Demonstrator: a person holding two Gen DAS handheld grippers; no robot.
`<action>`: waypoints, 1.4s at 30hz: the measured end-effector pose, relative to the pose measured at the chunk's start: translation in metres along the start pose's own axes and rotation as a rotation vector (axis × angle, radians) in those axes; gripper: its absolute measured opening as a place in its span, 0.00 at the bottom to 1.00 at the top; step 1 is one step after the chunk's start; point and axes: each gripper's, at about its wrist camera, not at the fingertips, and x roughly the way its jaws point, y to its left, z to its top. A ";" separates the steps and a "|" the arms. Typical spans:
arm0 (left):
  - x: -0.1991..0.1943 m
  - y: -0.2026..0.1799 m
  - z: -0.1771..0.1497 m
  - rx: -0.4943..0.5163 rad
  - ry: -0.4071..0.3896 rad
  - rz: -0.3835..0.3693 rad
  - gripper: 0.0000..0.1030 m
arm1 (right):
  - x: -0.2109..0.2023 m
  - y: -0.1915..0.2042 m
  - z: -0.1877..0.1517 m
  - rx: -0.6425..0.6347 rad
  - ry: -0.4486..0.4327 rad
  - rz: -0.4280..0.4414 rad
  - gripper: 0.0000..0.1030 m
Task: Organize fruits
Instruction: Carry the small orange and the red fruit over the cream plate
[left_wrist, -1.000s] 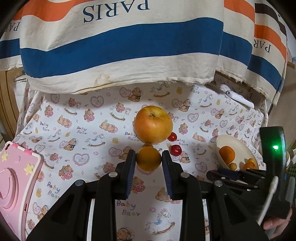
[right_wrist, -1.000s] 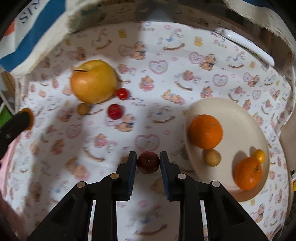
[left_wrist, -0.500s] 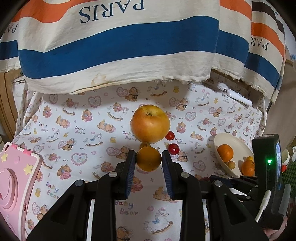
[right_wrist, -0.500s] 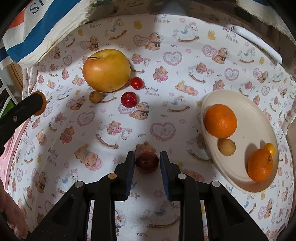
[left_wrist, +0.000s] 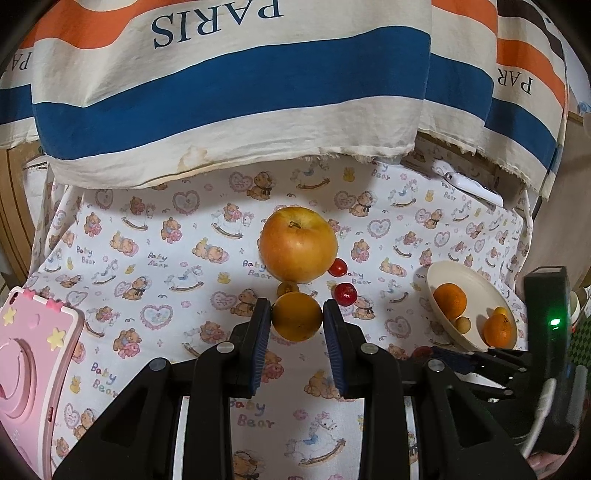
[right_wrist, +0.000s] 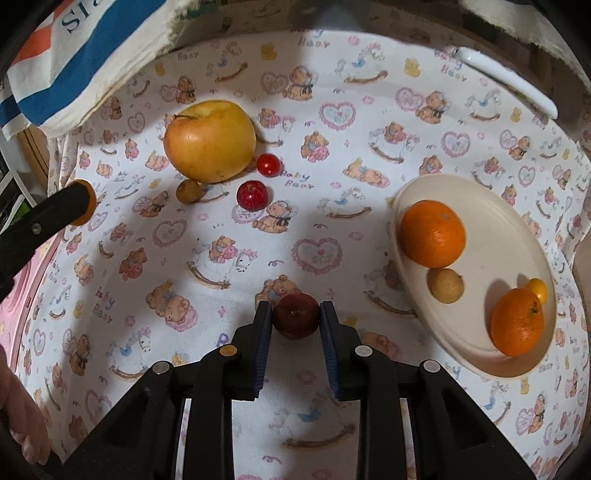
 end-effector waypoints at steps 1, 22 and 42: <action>0.000 0.000 0.000 0.002 0.000 -0.002 0.27 | -0.003 -0.002 0.000 0.003 -0.006 0.005 0.26; -0.029 -0.078 0.018 0.157 0.008 -0.130 0.27 | -0.098 -0.127 0.004 0.139 -0.231 -0.020 0.26; 0.052 -0.207 -0.017 0.269 0.245 -0.252 0.27 | -0.074 -0.216 -0.011 0.326 -0.169 -0.008 0.26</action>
